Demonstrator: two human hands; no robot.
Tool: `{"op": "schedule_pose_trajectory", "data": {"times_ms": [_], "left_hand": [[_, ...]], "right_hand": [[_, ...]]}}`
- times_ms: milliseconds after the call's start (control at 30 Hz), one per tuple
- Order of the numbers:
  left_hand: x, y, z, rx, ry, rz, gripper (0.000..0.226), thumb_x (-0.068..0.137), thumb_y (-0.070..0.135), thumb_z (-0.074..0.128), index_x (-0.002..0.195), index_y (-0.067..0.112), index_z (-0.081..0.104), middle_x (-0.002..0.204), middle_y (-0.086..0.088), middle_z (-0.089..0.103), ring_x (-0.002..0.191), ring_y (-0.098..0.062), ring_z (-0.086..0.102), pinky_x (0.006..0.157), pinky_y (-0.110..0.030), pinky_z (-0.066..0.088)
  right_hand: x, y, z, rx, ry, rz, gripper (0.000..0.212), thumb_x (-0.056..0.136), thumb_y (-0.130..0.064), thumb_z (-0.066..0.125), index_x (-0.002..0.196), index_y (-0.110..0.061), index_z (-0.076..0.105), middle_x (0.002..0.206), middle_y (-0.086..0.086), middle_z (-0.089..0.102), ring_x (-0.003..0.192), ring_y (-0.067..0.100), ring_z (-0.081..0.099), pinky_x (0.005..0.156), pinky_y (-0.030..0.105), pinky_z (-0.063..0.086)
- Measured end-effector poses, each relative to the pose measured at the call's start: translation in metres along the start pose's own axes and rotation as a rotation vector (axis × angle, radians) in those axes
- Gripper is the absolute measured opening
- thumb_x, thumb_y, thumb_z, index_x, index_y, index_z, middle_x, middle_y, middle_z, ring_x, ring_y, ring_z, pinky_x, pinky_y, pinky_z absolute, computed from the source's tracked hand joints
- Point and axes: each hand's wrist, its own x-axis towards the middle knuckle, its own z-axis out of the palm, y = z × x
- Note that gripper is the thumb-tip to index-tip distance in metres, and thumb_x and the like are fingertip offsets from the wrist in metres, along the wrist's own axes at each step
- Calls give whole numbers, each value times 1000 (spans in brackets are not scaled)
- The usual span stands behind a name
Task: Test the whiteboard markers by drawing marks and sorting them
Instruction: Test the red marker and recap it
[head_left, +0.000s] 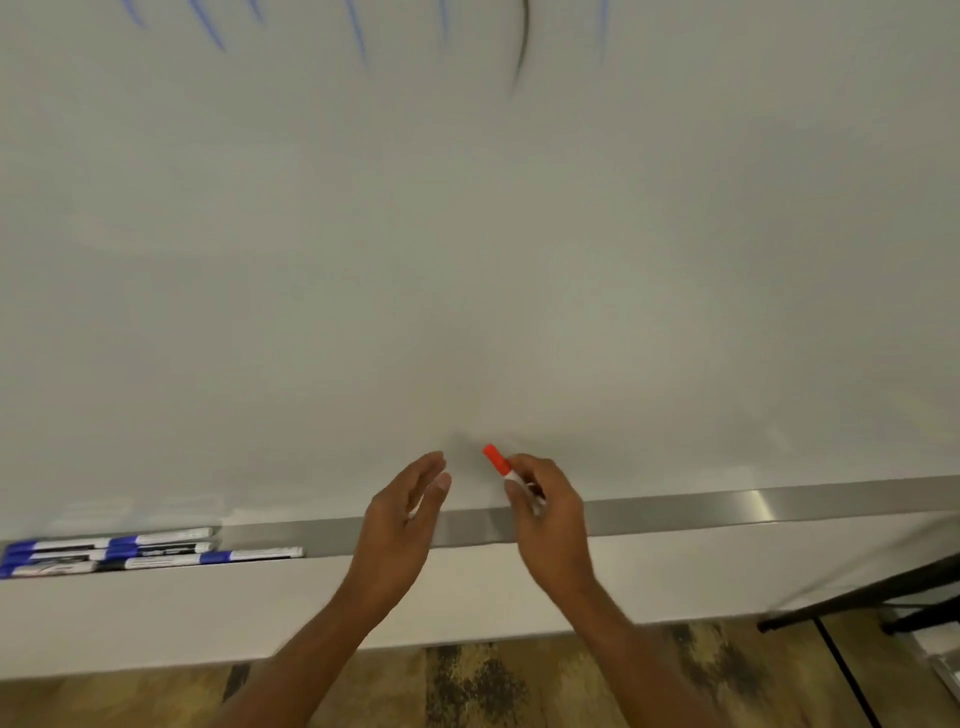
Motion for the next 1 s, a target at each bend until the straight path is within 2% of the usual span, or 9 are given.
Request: {"op": "schedule_pose_trajectory", "data": {"times_ms": [100, 200, 300, 400, 567, 700, 800, 933, 1000], "left_hand": [[-2, 44, -20, -217, -61, -40, 34, 100, 36, 55, 132, 31, 62, 128, 17, 67, 121, 4, 58, 104, -20, 43], [-10, 77, -50, -386, -112, -21, 30, 102, 27, 51, 127, 19, 66, 123, 3, 72, 119, -13, 65, 103, -30, 47], [-18, 105, -81, -523, -120, -8, 31, 101, 22, 50, 123, 8, 66, 119, -10, 73, 112, -25, 69, 89, -30, 56], [-23, 131, -111, -543, -164, 27, 29, 101, 23, 51, 115, 6, 71, 114, -19, 72, 96, -31, 68, 77, -32, 58], [-27, 169, -159, -506, -116, 87, 27, 101, 24, 54, 109, 4, 71, 109, -13, 75, 101, -27, 71, 87, -36, 56], [-36, 188, -183, -559, 11, 119, 22, 100, 17, 56, 104, 3, 73, 99, -11, 78, 97, -27, 74, 77, -31, 59], [-42, 199, -195, -572, 80, 138, 18, 99, 14, 58, 100, 7, 75, 94, -9, 79, 94, -24, 75, 84, -31, 57], [-37, 221, -225, -509, 307, 304, 11, 94, 14, 66, 94, 13, 77, 88, 4, 79, 87, -3, 73, 76, -11, 50], [-29, 230, -245, -470, 357, 376, 12, 95, 20, 66, 98, 17, 76, 90, 9, 79, 88, 2, 72, 80, -15, 48]], "right_hand": [[-11, -63, 17, 166, -128, 118, 17, 99, -20, 61, 115, -25, 66, 105, -8, 71, 98, 11, 66, 86, 26, 55], [-15, -120, 23, 287, -201, 125, 18, 100, -18, 59, 112, -26, 70, 98, -3, 73, 90, 15, 68, 77, 28, 58], [-17, -171, 28, 374, -206, 107, 16, 98, -21, 63, 104, -29, 75, 79, 2, 70, 70, 12, 61, 66, 26, 53], [-15, -214, 38, 369, -190, 56, 17, 98, -22, 62, 93, -29, 77, 64, 2, 61, 59, 11, 52, 58, 24, 44], [-12, -275, 58, 309, -156, -17, 26, 99, -25, 59, 78, -24, 74, 61, 2, 62, 52, 11, 49, 52, 23, 39], [-13, -307, 76, 243, -113, -69, 33, 98, -28, 59, 68, -21, 69, 55, 1, 57, 51, 9, 46, 53, 23, 40], [-13, -327, 84, 200, -82, -100, 35, 98, -29, 60, 65, -19, 67, 53, 2, 53, 51, 9, 43, 53, 26, 39], [-16, -343, 89, 123, -8, -97, 45, 92, -43, 65, 62, -10, 65, 49, 0, 51, 49, 7, 43, 54, 25, 41], [-20, -348, 90, 118, 14, -71, 43, 92, -45, 63, 64, -13, 68, 49, -4, 52, 48, 5, 45, 54, 21, 42]]}}
